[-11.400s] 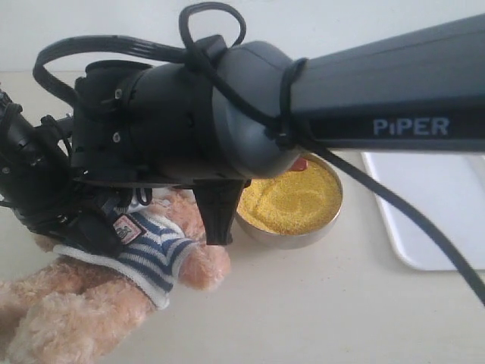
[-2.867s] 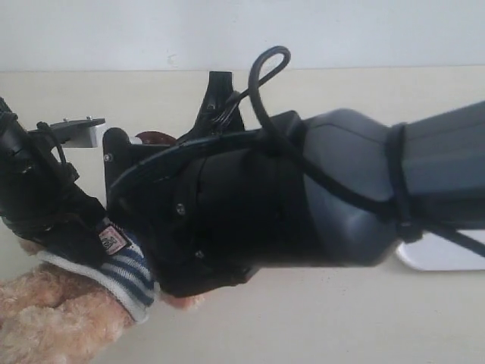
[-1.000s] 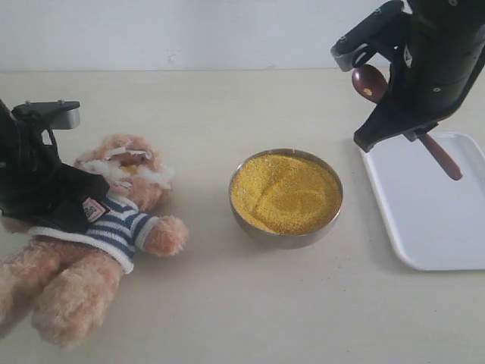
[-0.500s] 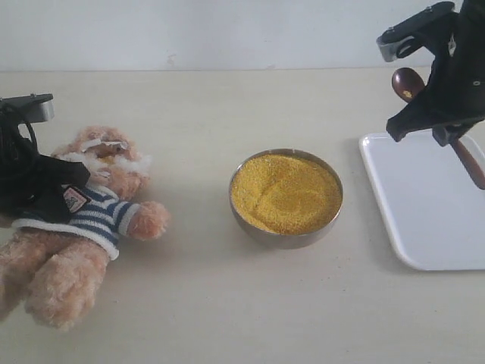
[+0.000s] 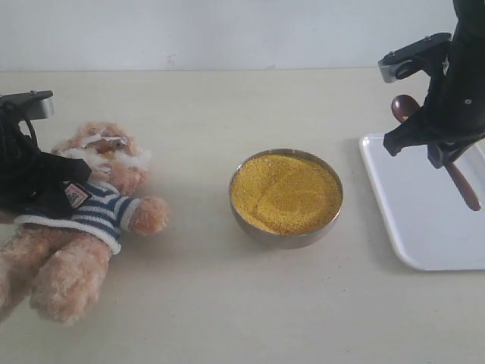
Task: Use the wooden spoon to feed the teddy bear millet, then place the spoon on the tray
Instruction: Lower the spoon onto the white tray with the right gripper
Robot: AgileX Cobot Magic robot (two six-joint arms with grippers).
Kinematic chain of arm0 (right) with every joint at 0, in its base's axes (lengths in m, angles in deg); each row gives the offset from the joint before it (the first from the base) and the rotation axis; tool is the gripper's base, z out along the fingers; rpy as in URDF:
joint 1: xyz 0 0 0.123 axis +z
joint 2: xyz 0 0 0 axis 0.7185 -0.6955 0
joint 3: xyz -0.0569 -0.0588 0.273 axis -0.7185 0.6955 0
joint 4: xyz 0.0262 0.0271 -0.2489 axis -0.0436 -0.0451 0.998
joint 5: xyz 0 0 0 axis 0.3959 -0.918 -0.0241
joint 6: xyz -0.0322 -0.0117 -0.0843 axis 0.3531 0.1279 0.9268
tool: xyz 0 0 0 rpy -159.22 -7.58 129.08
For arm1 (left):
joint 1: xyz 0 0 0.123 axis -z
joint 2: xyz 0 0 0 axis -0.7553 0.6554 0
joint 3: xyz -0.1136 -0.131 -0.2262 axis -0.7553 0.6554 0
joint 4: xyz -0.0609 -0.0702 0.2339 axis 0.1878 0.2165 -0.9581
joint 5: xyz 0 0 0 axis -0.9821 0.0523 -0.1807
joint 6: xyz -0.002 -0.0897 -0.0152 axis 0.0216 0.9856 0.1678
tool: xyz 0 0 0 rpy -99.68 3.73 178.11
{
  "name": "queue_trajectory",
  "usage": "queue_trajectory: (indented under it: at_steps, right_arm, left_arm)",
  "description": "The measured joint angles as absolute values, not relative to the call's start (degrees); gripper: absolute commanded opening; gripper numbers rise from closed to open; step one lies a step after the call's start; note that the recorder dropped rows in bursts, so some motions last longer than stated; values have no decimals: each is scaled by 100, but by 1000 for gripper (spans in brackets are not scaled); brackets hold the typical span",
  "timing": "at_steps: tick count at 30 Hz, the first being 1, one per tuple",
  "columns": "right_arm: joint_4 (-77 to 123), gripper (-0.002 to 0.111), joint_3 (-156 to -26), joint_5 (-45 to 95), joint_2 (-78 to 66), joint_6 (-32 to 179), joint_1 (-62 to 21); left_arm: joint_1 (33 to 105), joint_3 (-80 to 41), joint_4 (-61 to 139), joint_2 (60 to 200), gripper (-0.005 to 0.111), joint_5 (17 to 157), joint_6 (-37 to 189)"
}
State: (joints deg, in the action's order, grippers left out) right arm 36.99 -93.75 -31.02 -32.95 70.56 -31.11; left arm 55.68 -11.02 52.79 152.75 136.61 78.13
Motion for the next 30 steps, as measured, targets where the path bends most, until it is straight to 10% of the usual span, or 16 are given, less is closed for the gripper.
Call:
queue_trajectory:
  at_steps: [30]
  right_arm:
    - [3101, -1, -9375, -2605, -4322, 7074, -3988]
  left_arm:
    - [5568, -1448, 5523, 15922, 4, 12960, 7789]
